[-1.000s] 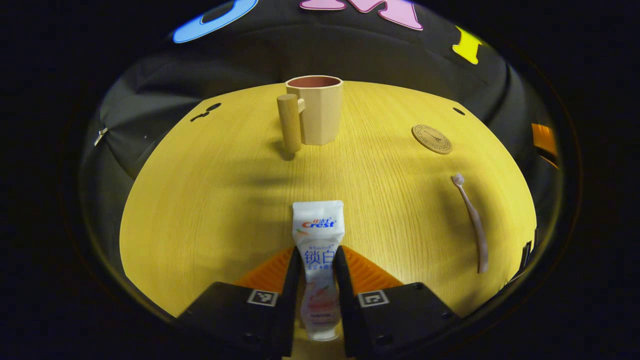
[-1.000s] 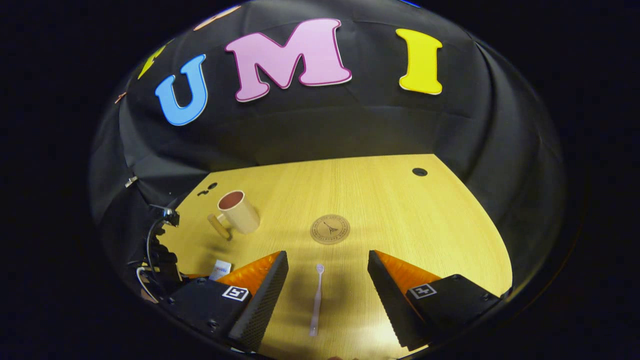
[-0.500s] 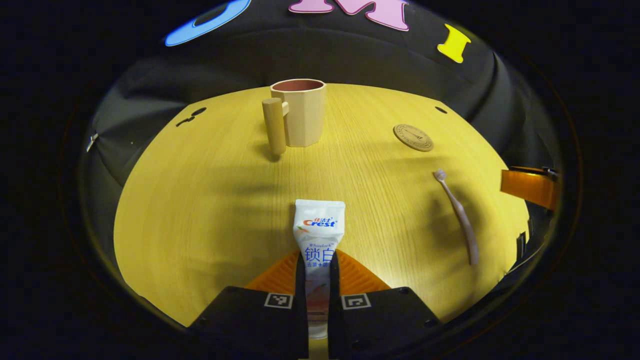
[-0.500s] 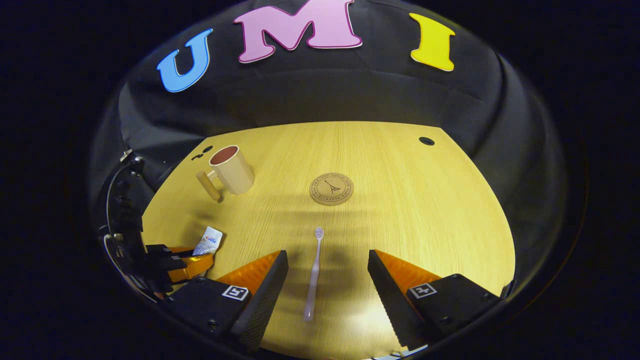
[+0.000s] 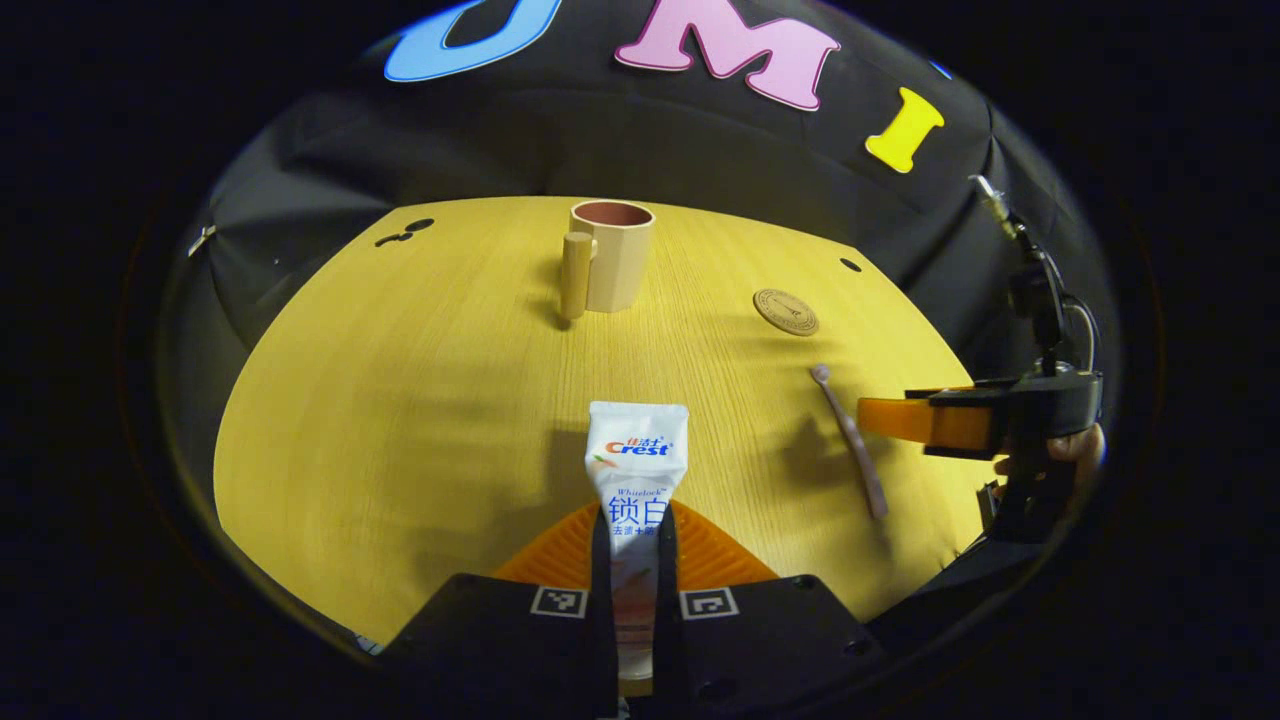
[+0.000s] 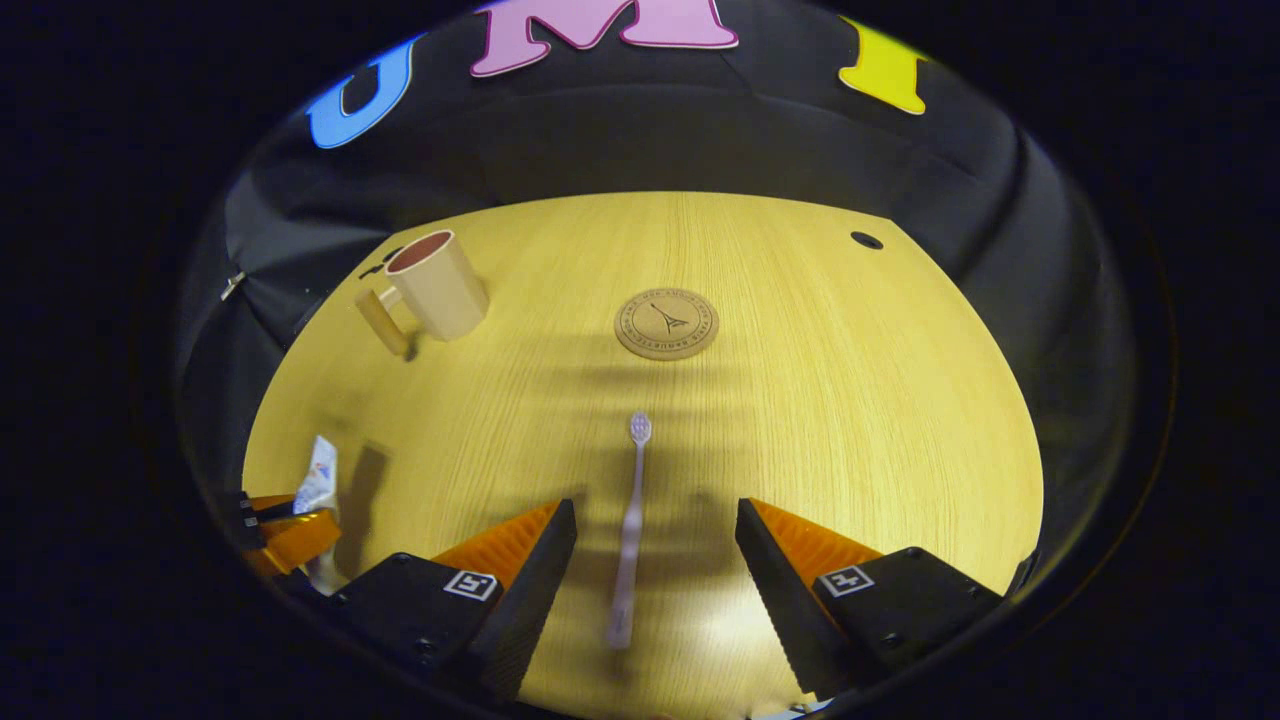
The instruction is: Put the toothbrush and toothpaste on the desktop into the cup, then pick up the cup and place it on the coaster on the desktop.
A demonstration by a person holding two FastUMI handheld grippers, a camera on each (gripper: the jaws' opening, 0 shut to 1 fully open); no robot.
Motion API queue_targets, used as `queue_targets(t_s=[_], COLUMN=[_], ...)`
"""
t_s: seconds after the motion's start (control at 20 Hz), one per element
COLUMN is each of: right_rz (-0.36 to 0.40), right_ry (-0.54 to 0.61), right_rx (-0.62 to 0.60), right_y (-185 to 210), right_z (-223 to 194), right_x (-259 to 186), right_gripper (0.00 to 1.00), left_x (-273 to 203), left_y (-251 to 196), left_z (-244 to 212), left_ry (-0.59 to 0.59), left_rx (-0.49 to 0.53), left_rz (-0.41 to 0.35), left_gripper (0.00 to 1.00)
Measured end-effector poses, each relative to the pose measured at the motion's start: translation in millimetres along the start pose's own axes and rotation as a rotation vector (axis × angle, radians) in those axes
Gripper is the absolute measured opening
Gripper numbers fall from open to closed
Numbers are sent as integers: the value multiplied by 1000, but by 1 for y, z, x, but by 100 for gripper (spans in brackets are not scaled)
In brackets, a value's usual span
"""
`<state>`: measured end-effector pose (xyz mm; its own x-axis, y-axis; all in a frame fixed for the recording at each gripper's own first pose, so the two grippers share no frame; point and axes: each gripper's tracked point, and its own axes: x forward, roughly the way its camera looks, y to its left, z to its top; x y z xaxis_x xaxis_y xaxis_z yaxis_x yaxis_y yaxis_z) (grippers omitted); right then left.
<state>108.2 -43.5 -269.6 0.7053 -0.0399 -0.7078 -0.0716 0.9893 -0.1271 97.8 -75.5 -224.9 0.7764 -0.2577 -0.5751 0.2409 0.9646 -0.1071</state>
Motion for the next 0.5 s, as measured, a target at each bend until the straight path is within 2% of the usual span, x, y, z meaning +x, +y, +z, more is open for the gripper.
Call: queue_targets(t_s=[0.5], right_rz=[-39], right_ry=[102], right_rx=[5], right_y=[2], right_z=[-20], right_x=[24], right_gripper=[98], left_x=[-31], left_y=[0], left_z=[-17], left_ry=[-11], left_rx=[-52], left_rz=[16], left_gripper=[19])
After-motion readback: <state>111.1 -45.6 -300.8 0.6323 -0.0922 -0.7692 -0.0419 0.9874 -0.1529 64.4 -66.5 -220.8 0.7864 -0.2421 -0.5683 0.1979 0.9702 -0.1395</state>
